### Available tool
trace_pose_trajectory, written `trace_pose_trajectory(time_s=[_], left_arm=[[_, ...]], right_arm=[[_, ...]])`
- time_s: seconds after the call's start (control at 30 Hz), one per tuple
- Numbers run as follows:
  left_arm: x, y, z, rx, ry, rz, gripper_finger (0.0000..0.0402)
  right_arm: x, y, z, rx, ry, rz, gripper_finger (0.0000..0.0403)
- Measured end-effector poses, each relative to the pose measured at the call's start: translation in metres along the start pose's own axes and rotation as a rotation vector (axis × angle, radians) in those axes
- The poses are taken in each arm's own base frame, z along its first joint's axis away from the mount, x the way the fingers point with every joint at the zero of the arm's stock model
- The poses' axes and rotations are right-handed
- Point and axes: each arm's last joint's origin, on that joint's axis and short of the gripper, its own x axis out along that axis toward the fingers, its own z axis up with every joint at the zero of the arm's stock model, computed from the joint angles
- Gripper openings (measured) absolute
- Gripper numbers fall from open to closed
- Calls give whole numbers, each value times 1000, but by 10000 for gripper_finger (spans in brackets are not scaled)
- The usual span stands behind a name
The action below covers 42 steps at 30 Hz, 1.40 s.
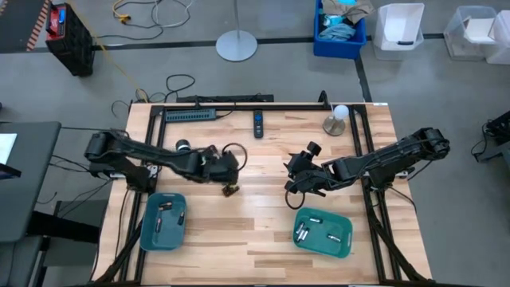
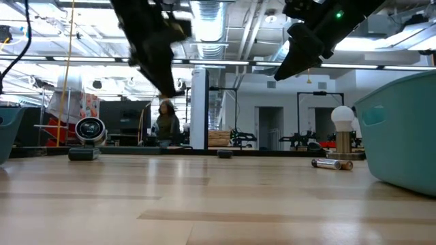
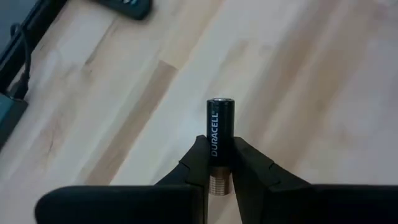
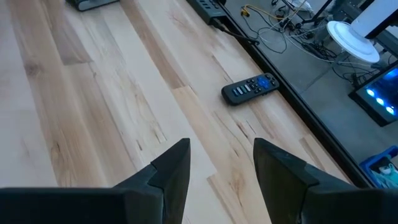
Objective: Sort batteries
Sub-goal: Put the black battery into the blue bin
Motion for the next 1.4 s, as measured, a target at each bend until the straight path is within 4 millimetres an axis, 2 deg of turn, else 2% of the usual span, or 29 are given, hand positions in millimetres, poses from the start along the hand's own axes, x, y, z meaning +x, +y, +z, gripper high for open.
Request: trace_pose_trajectory(time_s=[0.2,0.37,0.63,0.93,1.2,1.33,1.4], left_arm=[[-50,-12,-29,134,25,-69,37],[-83,-18,-61,173,133,-131,37],[-113,-16,-105,102,454,-113,37],[-121,-16,-119,64,613,-112,37],[-101,-12,-145,52,819,-74,37],[-92,-10,-151,45,852,-66,37],[-88,-8,-152,37,855,-48,50]], right_arm=[[0,0,1,12,-11,4,191],[0,1,2,22,-19,7,191],[0,1,3,23,-20,7,191],[0,1,4,33,-30,11,191],[0,1,4,33,-30,11,191],[0,1,4,33,-30,11,191],[0,1,4,33,-30,11,191]])
